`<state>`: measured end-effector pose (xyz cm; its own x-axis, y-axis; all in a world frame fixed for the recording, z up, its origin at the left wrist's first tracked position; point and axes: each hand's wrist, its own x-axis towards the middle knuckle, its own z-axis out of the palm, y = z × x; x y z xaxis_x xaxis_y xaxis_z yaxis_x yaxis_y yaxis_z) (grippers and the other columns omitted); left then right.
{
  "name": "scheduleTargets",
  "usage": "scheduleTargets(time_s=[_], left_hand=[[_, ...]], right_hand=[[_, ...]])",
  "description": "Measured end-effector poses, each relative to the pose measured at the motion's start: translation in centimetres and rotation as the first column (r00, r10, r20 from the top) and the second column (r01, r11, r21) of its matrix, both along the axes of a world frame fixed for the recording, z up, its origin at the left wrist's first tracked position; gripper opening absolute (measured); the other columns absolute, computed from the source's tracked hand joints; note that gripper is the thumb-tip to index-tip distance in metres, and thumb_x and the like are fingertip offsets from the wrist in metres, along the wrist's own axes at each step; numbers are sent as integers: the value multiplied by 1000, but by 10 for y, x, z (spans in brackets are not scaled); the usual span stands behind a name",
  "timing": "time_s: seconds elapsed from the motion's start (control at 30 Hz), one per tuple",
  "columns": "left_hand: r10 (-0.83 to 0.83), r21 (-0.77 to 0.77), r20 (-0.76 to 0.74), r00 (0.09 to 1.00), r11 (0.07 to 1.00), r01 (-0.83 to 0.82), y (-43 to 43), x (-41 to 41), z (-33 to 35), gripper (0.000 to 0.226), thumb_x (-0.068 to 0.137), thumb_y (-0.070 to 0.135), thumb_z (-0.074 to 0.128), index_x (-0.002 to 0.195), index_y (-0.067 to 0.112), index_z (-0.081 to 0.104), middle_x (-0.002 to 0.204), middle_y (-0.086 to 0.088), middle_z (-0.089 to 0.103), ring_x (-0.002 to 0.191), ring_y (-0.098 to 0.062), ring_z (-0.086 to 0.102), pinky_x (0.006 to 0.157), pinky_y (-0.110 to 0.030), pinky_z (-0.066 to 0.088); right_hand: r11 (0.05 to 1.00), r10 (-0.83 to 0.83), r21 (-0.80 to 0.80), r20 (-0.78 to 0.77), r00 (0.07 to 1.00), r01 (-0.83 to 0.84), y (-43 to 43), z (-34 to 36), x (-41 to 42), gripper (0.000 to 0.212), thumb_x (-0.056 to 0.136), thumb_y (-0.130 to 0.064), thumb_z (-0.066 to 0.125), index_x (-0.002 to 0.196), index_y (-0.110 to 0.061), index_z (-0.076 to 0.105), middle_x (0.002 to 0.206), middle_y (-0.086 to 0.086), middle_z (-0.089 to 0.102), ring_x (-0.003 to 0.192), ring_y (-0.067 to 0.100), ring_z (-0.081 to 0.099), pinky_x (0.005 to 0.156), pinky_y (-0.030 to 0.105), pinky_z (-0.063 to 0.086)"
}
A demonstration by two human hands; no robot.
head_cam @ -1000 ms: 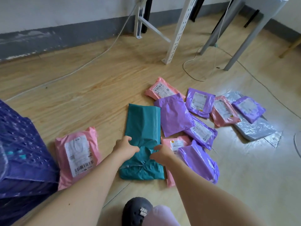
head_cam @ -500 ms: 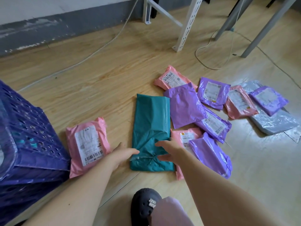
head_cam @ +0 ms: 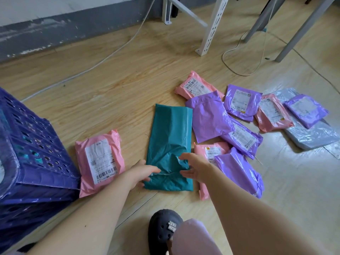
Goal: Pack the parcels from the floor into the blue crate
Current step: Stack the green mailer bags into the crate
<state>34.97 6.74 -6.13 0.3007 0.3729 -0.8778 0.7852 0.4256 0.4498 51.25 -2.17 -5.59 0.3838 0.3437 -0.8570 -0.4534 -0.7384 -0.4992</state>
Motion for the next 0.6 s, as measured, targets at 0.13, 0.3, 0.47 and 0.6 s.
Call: scheduleTargets(time_s=[0.13, 0.3, 0.47, 0.6], left_hand=[[40, 2, -16, 999, 999, -40, 0, -3, 2, 55, 85, 32, 63, 131, 15, 39, 107, -2, 51, 94, -16, 58, 69, -26, 46], [105, 112, 20, 994, 988, -107, 8, -4, 9, 22, 87, 27, 63, 98, 8, 61, 76, 0, 56, 60, -13, 46, 54, -22, 39], [147, 212, 102, 984, 963, -166, 19, -3, 32, 10, 86, 20, 63, 83, 11, 61, 75, -4, 60, 61, -16, 52, 55, -23, 37], [149, 257, 164, 975, 948, -188, 27, -7, 53, 12, 86, 24, 64, 81, 14, 62, 90, -7, 67, 81, -22, 62, 75, -28, 45]], right_hand=[[999, 24, -39, 58, 998, -22, 1, -3, 0, 48, 76, -28, 71, 116, -14, 49, 91, 4, 54, 69, 23, 64, 65, 29, 53], [998, 7, -60, 151, 988, 2, 10, 0, 2, 49, 79, -30, 71, 119, -11, 49, 79, 9, 58, 49, 17, 57, 52, 30, 55], [998, 32, -65, 184, 982, -20, 18, 17, 6, 23, 84, -26, 66, 90, -11, 50, 61, 3, 38, 47, 12, 35, 42, 23, 35], [998, 33, -51, 255, 966, -21, 23, 33, 12, 28, 81, -18, 68, 67, -10, 45, 56, 5, 38, 45, 16, 35, 43, 25, 29]])
